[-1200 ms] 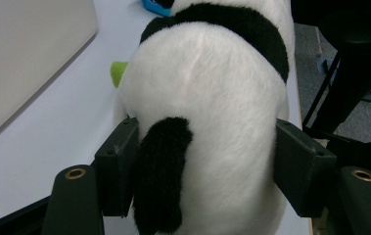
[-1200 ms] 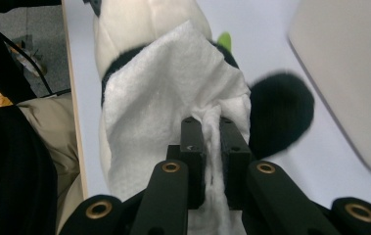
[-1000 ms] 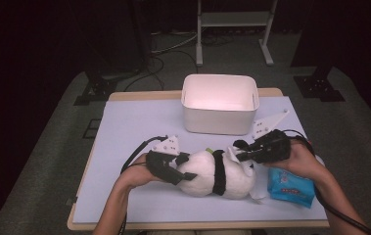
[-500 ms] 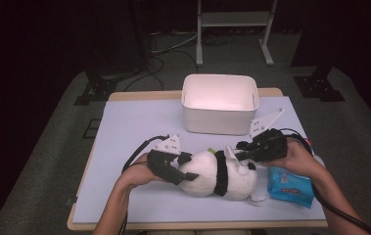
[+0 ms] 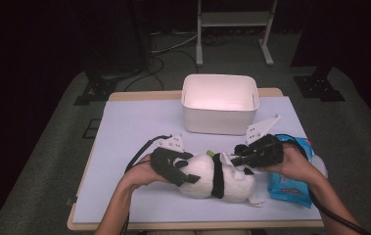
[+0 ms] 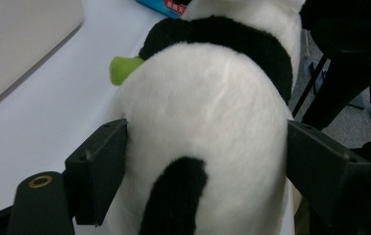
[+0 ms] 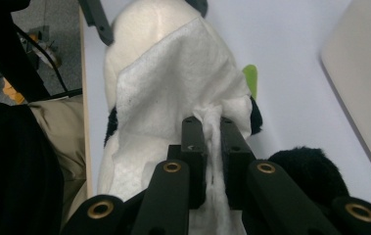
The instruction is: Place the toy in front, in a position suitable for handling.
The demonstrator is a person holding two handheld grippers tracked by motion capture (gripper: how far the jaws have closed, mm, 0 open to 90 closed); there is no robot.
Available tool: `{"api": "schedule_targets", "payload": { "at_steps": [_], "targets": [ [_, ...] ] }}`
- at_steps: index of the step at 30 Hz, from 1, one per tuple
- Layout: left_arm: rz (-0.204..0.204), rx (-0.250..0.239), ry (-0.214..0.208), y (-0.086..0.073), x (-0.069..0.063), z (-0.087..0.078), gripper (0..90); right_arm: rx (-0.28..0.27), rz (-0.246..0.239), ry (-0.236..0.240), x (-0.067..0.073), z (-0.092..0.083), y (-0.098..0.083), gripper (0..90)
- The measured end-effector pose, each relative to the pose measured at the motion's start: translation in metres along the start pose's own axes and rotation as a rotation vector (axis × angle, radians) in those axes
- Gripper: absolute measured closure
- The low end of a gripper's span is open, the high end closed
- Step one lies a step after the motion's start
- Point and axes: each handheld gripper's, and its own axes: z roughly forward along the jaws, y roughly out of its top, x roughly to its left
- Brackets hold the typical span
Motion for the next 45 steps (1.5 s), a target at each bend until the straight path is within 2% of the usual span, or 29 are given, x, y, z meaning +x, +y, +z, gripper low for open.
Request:
{"api": "schedule_targets", "payload": {
  "at_steps": [2, 3, 4, 6, 10, 16, 22, 28, 34, 45],
  "targets": [
    [0.012, -0.001, 0.000, 0.000, -0.001, 0.000, 19.4, 0.002, -0.014, 0.001, 0.001, 0.001, 0.001, 83.3],
    [0.025, -0.007, 0.004, -0.001, -0.003, 0.000, 23.9, 0.007, -0.015, -0.001, 0.002, 0.000, 0.002, 83.2],
    [0.038, -0.012, 0.006, -0.001, -0.004, 0.000, 23.9, 0.007, -0.015, -0.001, 0.002, 0.000, 0.002, 83.2],
    [0.061, -0.023, 0.015, -0.002, -0.005, -0.001, 30.0, 0.006, -0.010, -0.010, 0.001, -0.002, 0.001, 83.1],
    [0.089, -0.024, 0.019, -0.003, -0.008, -0.002, 32.9, 0.003, -0.008, -0.033, -0.002, -0.009, 0.001, 83.1],
    [0.104, -0.031, 0.014, -0.005, -0.009, -0.003, 34.4, -0.006, 0.024, -0.068, -0.016, -0.020, -0.005, 83.1],
    [0.108, -0.029, 0.014, -0.005, -0.009, -0.003, 34.4, -0.017, 0.044, -0.101, -0.020, -0.030, -0.010, 83.1],
    [0.118, -0.020, 0.018, -0.002, -0.011, -0.003, 34.4, -0.013, 0.041, -0.087, -0.018, -0.027, -0.008, 83.1],
    [0.113, -0.013, 0.017, 0.000, -0.012, -0.003, 34.3, -0.013, 0.028, -0.049, -0.015, -0.017, -0.003, 83.1],
    [0.114, -0.011, 0.016, 0.007, -0.012, -0.002, 34.4, 0.036, 0.000, 0.001, -0.009, 0.006, 0.013, 83.2]
  ]
}}
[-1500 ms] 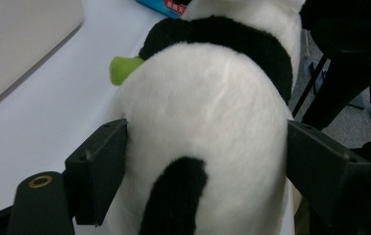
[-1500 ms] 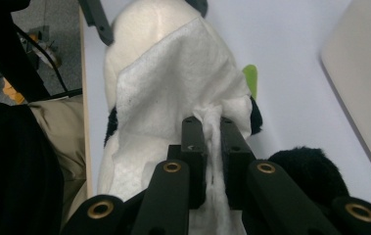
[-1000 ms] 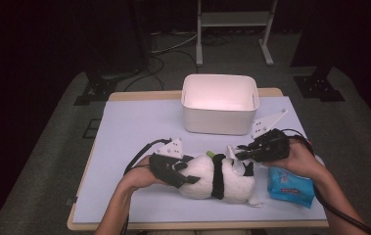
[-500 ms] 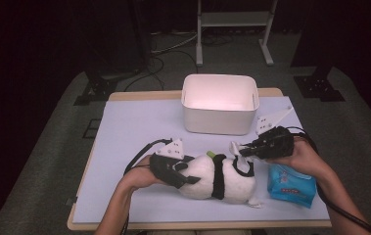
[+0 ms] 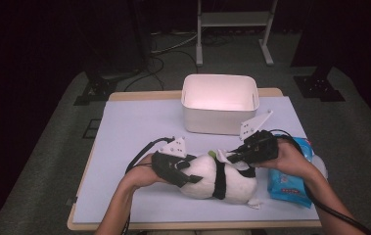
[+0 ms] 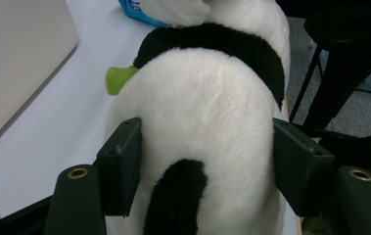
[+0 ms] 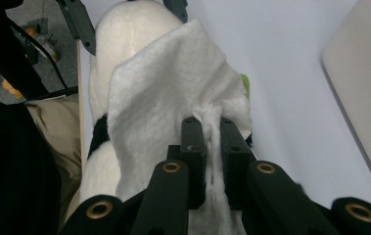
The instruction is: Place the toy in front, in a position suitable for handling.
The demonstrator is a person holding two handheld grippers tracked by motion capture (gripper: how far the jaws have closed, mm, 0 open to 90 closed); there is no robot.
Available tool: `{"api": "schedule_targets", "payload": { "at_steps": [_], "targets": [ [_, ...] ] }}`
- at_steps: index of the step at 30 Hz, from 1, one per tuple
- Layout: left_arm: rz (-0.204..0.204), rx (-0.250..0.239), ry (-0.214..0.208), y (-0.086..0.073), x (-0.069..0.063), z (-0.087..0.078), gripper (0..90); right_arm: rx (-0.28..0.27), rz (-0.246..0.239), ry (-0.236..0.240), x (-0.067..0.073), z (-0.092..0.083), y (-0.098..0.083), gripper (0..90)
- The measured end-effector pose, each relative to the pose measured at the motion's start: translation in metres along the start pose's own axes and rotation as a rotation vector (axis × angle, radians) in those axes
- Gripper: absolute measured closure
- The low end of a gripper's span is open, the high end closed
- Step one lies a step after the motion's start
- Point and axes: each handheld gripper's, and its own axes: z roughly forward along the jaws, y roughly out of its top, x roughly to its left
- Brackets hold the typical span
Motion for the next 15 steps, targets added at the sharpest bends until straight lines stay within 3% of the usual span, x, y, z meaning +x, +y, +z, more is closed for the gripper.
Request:
{"api": "schedule_targets", "payload": {
  "at_steps": [15],
  "targets": [
    [0.012, 0.004, -0.012, 0.010, 0.000, 0.001, 34.3, 0.049, -0.070, 0.014, 0.014, 0.007, 0.019, 83.2]
  ]
}}
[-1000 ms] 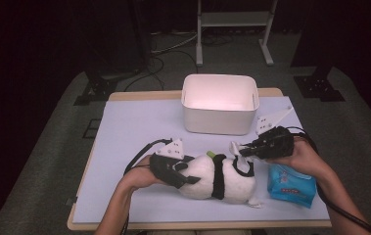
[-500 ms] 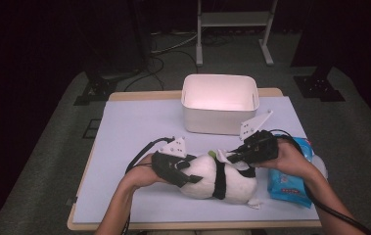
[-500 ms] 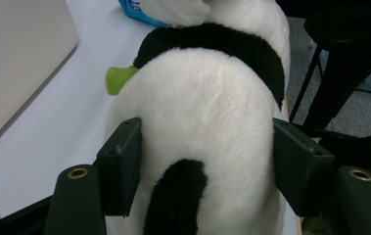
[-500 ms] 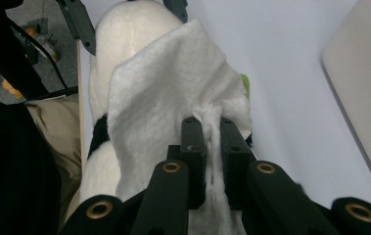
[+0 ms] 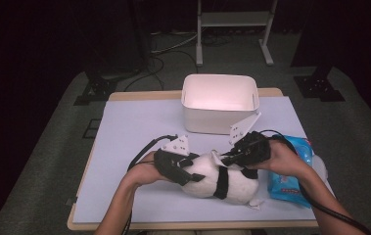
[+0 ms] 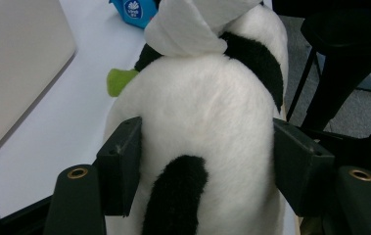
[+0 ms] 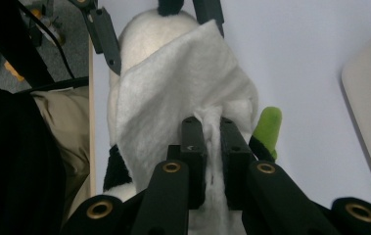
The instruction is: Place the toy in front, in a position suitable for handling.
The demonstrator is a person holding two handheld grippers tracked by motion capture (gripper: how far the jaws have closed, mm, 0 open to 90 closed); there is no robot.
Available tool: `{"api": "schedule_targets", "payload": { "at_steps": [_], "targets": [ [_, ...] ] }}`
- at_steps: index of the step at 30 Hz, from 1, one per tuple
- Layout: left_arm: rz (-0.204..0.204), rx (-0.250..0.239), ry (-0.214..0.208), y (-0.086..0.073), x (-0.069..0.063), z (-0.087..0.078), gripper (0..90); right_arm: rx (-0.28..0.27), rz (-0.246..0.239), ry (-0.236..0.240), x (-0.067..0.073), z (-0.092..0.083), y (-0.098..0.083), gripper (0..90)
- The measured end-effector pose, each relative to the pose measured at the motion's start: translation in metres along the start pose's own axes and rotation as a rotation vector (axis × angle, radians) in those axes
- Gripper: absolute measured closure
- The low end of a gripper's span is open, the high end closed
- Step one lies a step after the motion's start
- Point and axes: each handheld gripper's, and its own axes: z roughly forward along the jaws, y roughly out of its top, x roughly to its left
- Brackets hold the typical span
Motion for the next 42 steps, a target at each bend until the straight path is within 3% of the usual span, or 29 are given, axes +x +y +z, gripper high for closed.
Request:
{"api": "schedule_targets", "payload": {
  "at_steps": [4, 11, 15, 29, 34, 42],
  "targets": [
    [-0.013, -0.003, -0.009, 0.000, 0.000, 0.000, 32.8, 0.001, -0.003, 0.001, 0.001, -0.004, -0.006, 83.2],
    [-0.036, -0.016, -0.026, 0.003, 0.001, 0.001, 24.9, -0.030, 0.039, 0.020, -0.001, -0.007, -0.024, 83.4],
    [-0.051, -0.021, -0.035, 0.002, 0.004, -0.001, 19.3, -0.028, 0.032, 0.012, 0.001, -0.010, -0.029, 83.5],
    [-0.080, -0.051, -0.049, -0.007, 0.006, -0.004, 16.5, -0.056, 0.052, 0.004, 0.002, -0.017, -0.043, 83.5],
    [-0.098, -0.031, -0.041, -0.014, 0.008, -0.005, 12.5, -0.056, 0.052, 0.000, 0.002, -0.019, -0.047, 83.6],
    [-0.127, -0.046, -0.063, -0.020, 0.011, 0.009, 10.6, -0.057, 0.063, -0.010, 0.002, -0.020, -0.049, 83.5]
  ]
}}
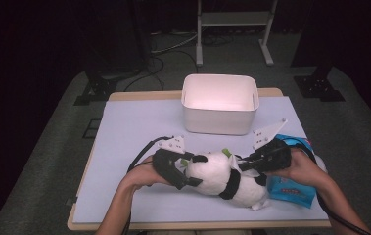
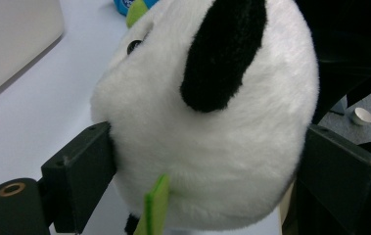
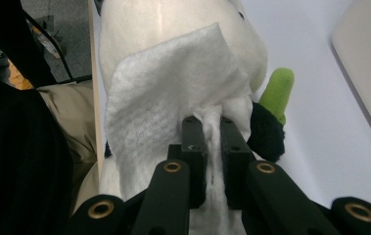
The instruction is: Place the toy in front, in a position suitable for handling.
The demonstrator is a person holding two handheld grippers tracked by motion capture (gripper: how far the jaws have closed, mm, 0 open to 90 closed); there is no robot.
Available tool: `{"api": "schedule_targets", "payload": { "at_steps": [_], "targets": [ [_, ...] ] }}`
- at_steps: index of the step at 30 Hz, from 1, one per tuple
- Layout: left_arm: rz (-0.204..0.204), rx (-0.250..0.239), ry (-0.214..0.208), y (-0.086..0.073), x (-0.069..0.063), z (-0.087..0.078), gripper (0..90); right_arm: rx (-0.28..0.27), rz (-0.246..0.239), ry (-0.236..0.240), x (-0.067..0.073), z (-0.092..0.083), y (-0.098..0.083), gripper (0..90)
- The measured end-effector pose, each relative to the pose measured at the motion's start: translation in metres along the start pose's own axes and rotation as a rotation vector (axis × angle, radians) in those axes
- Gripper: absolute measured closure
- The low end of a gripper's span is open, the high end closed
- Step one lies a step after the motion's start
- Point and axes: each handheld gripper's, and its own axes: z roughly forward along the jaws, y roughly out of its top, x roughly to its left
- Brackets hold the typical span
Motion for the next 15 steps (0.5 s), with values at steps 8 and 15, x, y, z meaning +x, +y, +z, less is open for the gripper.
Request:
{"api": "schedule_targets", "payload": {
  "at_steps": [8, 15],
  "targets": [
    [-0.004, -0.020, 0.047, 0.003, 0.001, -0.006, 31.4, -0.013, 0.012, -0.010, -0.003, 0.005, 0.008, 83.6],
    [0.028, -0.009, 0.101, 0.018, -0.001, -0.024, 32.8, -0.053, 0.015, -0.014, -0.006, 0.007, 0.016, 83.6]
  ]
}}
